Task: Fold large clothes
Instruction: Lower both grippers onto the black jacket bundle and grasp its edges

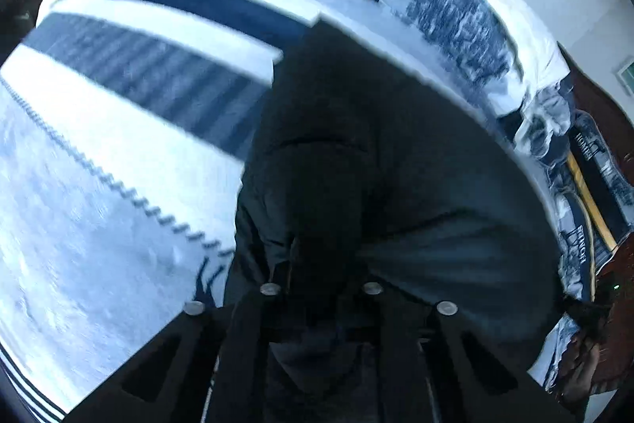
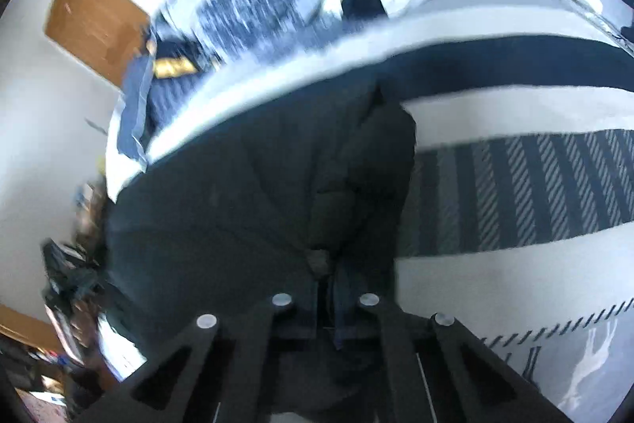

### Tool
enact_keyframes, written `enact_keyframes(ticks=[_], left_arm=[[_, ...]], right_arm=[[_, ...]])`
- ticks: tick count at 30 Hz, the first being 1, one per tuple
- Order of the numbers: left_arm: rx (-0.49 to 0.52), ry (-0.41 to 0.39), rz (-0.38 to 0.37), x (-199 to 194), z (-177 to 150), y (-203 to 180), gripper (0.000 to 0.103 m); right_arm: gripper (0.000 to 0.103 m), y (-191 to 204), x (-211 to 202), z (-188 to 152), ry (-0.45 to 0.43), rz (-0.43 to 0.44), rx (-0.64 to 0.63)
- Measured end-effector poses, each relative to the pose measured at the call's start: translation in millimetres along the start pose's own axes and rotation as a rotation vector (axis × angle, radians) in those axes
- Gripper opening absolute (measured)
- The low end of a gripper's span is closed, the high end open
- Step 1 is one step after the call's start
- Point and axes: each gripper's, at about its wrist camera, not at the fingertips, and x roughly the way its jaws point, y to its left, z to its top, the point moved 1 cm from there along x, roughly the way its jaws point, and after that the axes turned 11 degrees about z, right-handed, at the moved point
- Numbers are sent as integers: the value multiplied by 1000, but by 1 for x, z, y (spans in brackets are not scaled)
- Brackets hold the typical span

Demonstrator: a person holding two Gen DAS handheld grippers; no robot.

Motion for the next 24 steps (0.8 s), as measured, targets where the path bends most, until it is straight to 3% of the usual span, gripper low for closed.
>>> enact_keyframes(ticks=[2, 3, 4, 5, 6, 7, 8, 13, 17, 20, 22, 23, 24], left_arm=[[-9, -52, -30, -13, -11, 5, 24], [-21, -70, -61, -20, -14, 8, 44], [-37, -84, -107, -26, -20, 12, 59], [-51, -96, -141, -33, -25, 16, 80], [-55, -112, -160, -39, -31, 17, 81], [-50, -128, -171, -46, -37, 17, 81], [-35, -139, -169, -50, -42, 14, 81], [70, -175, -43, -63, -75, -8, 82], [141, -143, 45, -56, -92, -32, 82], [144, -103, 58, -45, -95, -43, 82], [146, -130, 41, -48, -95, -47, 82], [152, -136, 25, -49, -96, -48, 81], [145, -140, -1, -51, -95, -50, 77]], right_arm=[[10, 2, 2, -5, -18, -7, 2], [13, 3, -3, -5, -49, -7, 6], [24, 4, -14, -7, -100, 8, 17], [38, 4, -28, -11, -163, 41, 30], [84, 4, -36, -15, -189, 51, 38], [102, 5, -44, -19, -212, 59, 43], [102, 6, -52, -27, -234, 77, 28], [101, 21, -34, -54, -126, 23, -25], [96, 27, -8, -71, -73, 16, -36], [68, 29, 7, -69, -54, 30, -9], [38, 26, 16, -64, -35, 37, 16], [38, 26, 17, -63, -31, 47, 24], [30, 26, 17, -61, -30, 51, 25]])
